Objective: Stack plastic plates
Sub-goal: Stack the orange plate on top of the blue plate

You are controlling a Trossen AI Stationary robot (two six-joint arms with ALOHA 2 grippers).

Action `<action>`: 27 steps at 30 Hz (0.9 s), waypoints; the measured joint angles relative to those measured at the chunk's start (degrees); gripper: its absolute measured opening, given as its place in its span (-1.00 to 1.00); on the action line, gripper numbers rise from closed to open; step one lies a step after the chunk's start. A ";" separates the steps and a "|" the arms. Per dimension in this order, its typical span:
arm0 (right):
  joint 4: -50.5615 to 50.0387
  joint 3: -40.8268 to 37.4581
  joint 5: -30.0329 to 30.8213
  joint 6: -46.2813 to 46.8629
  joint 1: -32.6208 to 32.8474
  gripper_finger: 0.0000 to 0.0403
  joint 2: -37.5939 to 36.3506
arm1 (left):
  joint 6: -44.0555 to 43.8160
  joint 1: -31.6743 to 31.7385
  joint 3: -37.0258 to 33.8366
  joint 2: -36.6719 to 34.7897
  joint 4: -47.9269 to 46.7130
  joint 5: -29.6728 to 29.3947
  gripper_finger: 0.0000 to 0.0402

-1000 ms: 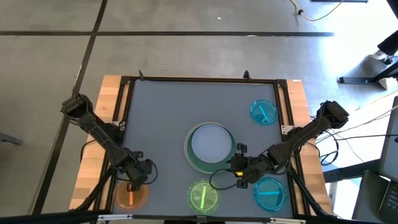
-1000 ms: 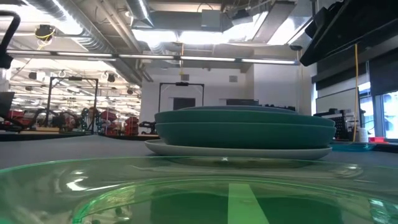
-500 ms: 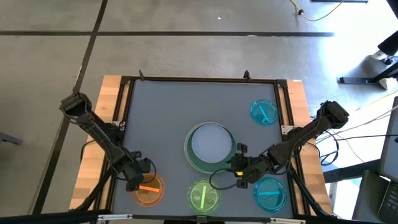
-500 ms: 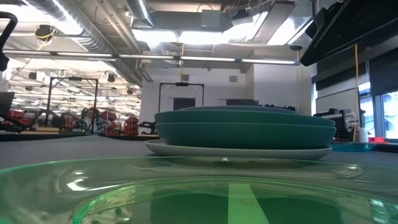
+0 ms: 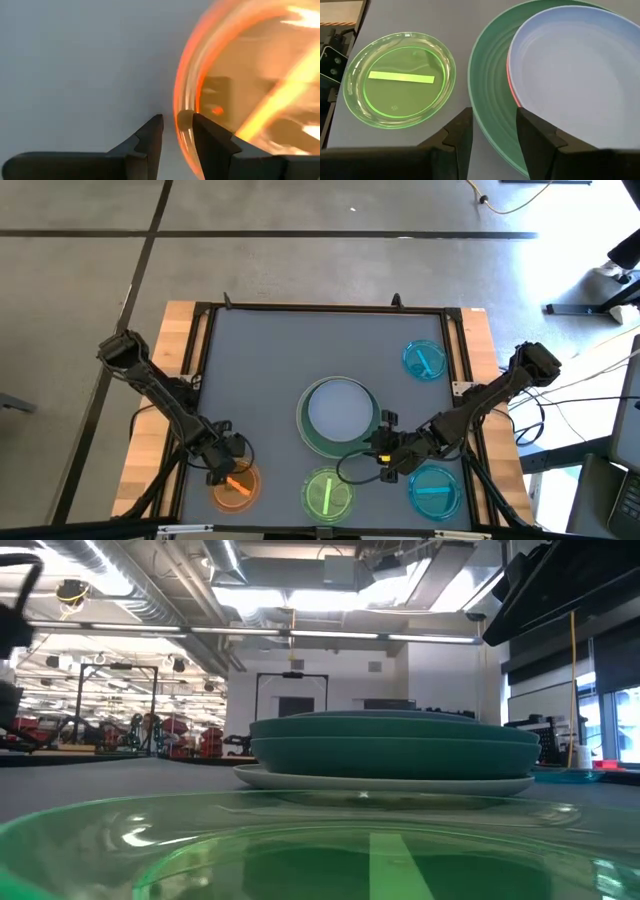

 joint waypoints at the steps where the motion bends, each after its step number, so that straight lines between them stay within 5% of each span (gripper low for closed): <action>1: 0.00 -0.02 0.00 0.00 0.00 -0.30 0.00 | 0.62 0.46 0.00 0.02 0.06 -0.74 -0.48; 7: 0.00 0.00 0.00 0.02 0.00 -0.30 0.00 | 4.65 2.48 -0.07 0.00 1.64 1.32 -0.52; 17: 0.02 0.00 0.00 0.02 0.00 -0.30 0.00 | 7.69 3.40 -0.09 0.00 2.81 2.55 -0.97; 27: 0.01 0.00 -0.55 0.12 0.00 -0.30 -0.02 | 13.76 7.48 3.25 0.17 2.05 0.77 -0.99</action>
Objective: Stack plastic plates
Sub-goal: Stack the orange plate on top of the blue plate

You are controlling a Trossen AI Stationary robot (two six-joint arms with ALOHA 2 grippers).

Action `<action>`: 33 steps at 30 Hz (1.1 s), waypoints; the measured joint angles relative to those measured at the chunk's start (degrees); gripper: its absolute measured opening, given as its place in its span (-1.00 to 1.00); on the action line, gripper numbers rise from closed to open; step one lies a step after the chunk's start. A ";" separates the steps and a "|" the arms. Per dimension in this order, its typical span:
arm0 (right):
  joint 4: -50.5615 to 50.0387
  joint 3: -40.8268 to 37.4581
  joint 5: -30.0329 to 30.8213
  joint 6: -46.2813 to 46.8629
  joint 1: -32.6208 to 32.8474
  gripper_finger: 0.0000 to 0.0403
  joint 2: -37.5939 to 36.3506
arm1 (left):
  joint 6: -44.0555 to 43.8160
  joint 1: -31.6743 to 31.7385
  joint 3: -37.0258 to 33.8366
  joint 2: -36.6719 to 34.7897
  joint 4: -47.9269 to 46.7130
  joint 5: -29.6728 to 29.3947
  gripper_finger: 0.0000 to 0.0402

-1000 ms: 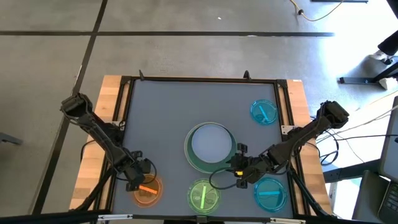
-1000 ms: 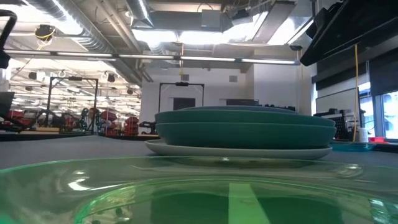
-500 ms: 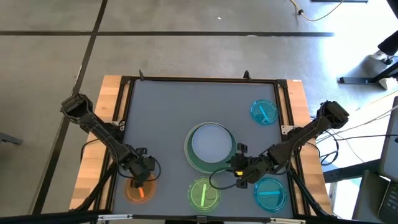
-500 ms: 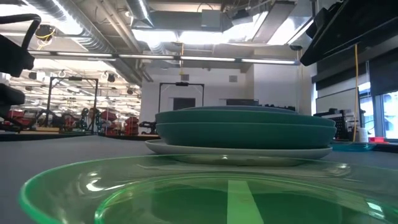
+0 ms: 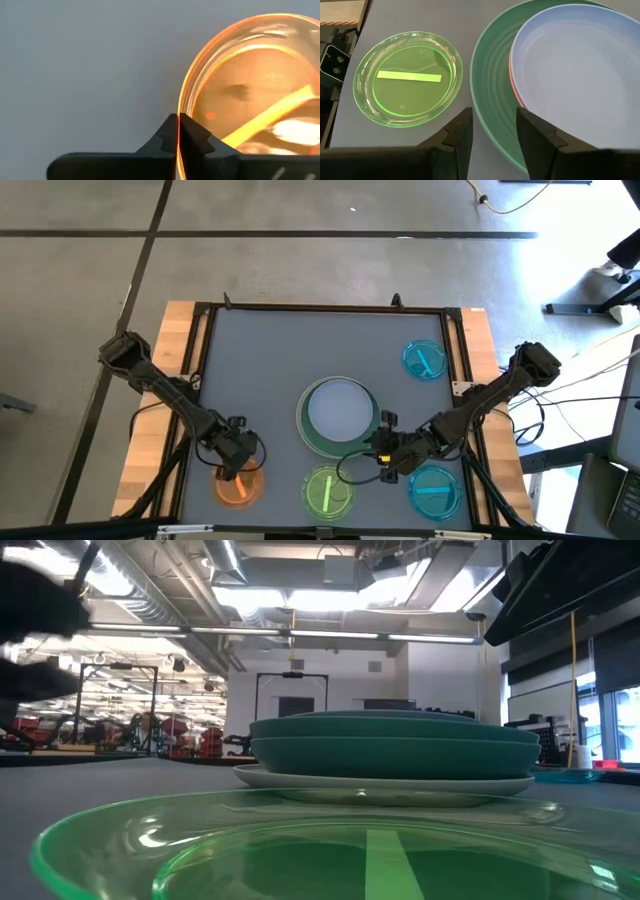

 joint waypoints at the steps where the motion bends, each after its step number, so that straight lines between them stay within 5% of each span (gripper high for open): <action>1: 0.01 0.00 0.00 -0.01 0.00 -0.30 0.00 | 1.23 0.60 1.05 0.00 0.08 -0.95 -0.99; 11: -0.01 0.00 0.04 0.01 0.00 -0.30 0.00 | 17.08 7.26 12.97 -0.06 0.92 -18.44 -0.99; 17: -0.01 0.00 0.04 0.07 0.00 -0.30 0.00 | 26.37 11.86 16.94 -0.17 12.50 -30.37 -0.99; 24: -0.01 0.00 0.11 0.30 0.00 -0.30 0.00 | 30.05 21.84 17.32 0.22 21.27 -29.99 -0.99; 33: -0.09 0.04 2.47 0.30 -0.01 -0.30 0.00 | 32.56 32.89 14.81 7.09 33.80 -19.64 -0.99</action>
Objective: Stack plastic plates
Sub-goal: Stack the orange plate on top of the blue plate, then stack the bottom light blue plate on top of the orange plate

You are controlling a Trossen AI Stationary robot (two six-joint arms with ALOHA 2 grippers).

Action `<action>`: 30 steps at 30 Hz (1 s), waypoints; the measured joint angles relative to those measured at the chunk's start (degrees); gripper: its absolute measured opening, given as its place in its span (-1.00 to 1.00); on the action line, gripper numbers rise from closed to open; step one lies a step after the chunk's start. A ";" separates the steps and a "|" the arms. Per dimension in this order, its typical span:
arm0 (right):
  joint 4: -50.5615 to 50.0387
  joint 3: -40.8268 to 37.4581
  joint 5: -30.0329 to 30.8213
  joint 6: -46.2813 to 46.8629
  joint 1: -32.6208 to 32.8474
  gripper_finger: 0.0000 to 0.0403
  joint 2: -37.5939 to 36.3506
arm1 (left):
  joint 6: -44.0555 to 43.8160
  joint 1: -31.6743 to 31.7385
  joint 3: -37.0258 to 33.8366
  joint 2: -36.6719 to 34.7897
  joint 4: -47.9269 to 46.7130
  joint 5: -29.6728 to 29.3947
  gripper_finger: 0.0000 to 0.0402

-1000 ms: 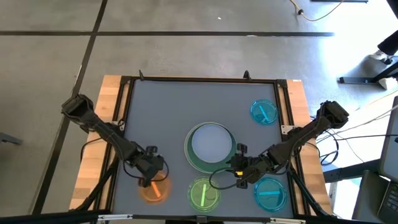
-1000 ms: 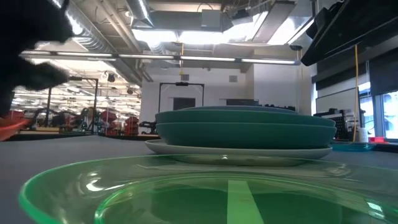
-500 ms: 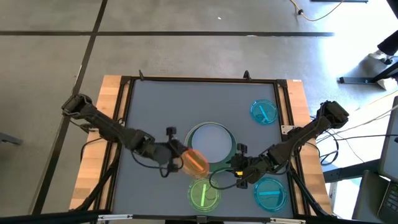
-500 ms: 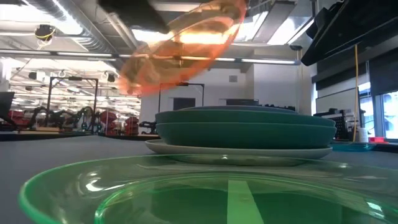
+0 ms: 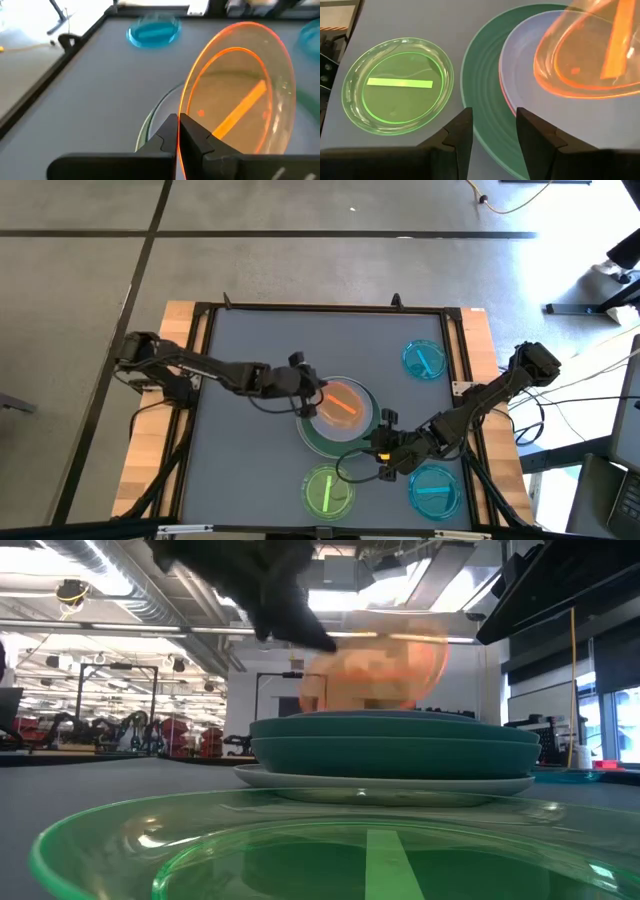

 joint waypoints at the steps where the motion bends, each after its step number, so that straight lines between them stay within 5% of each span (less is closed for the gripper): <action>1: 0.00 0.00 0.00 0.00 0.01 -0.30 0.00 | 0.04 0.52 -0.05 0.99 -0.07 0.54 -0.99; 10: -0.03 -0.01 0.00 1.03 -0.01 -0.30 0.00 | 0.43 2.55 -0.12 7.17 1.88 7.62 -0.77; 15: -0.36 0.00 -0.30 1.03 -0.01 -0.30 0.00 | 0.25 1.32 -0.12 5.19 0.43 7.81 -0.58; 22: -0.98 0.00 -6.03 1.71 1.68 -0.30 -0.70 | 3.37 -4.87 -0.12 0.29 -3.28 4.19 -0.56; 30: -13.75 -0.05 -8.61 22.92 11.43 -0.30 -1.66 | 4.80 -13.61 -0.12 -0.57 -2.71 3.01 -0.55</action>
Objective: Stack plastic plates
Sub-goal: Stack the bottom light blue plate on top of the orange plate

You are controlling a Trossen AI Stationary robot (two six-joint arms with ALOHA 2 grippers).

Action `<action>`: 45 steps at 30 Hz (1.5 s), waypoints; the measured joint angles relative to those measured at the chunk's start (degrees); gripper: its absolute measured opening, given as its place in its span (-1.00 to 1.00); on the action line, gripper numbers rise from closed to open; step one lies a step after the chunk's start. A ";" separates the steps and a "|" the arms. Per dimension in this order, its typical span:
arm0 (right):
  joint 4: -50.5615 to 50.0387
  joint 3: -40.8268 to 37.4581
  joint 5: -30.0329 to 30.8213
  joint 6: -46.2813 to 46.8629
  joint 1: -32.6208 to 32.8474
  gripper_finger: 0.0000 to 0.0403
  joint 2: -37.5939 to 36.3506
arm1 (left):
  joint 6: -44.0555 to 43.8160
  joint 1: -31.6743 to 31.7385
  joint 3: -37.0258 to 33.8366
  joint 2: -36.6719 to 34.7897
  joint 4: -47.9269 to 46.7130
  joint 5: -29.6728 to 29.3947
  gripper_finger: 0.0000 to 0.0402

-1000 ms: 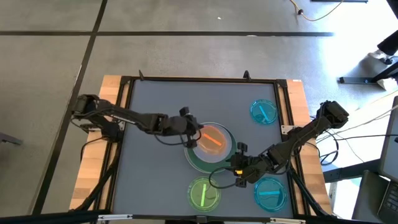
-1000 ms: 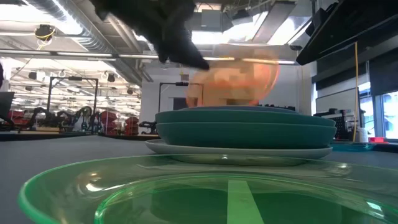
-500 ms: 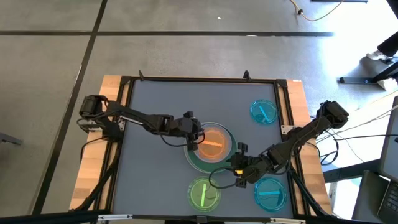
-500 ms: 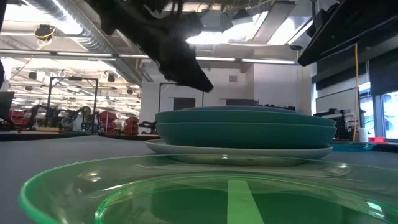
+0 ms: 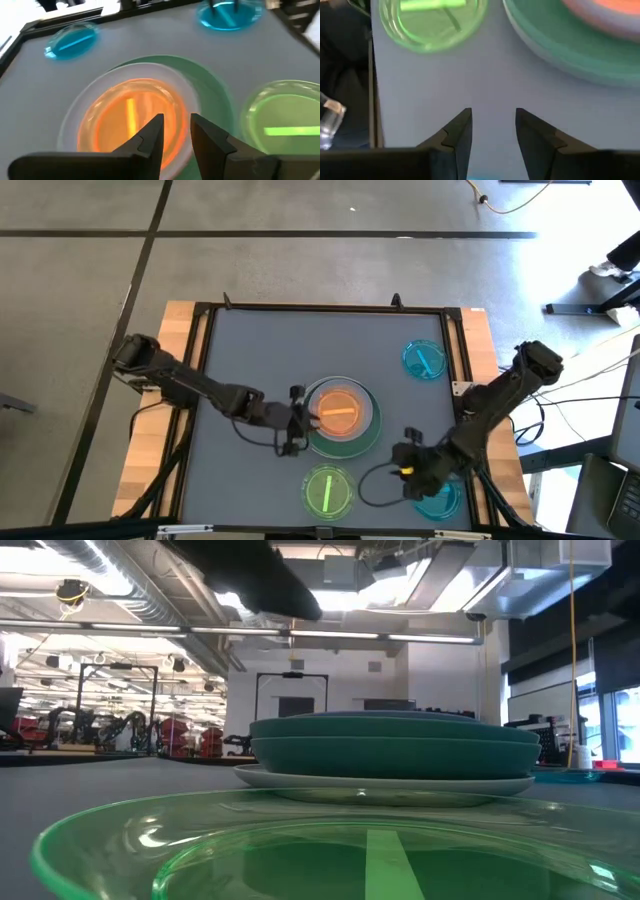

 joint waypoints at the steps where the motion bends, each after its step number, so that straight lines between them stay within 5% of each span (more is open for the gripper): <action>1: -0.74 -0.19 -0.04 3.32 1.19 -0.30 0.00 | 0.00 -0.77 0.00 0.00 0.03 -0.01 -0.55; 7: -6.29 -3.30 -5.27 25.54 6.69 -0.30 0.02 | 0.00 -4.28 0.00 0.00 0.52 -0.22 -0.55; 12: -7.18 -6.48 -9.87 31.88 9.20 -0.30 0.04 | 0.11 -5.68 0.00 0.00 0.67 -0.18 -0.55; 26: -12.91 -7.39 -13.31 29.21 9.19 -0.30 0.00 | 0.09 -5.05 0.00 0.00 0.67 -0.20 -0.55; 31: -6.61 -11.59 -15.68 28.59 9.19 -0.35 0.07 | 0.09 -5.05 0.00 0.00 0.67 -0.20 -0.55; 45: -1.70 -15.71 -17.90 24.47 9.19 -0.95 -0.11 | 0.42 -4.94 0.02 0.00 0.39 -0.17 -0.55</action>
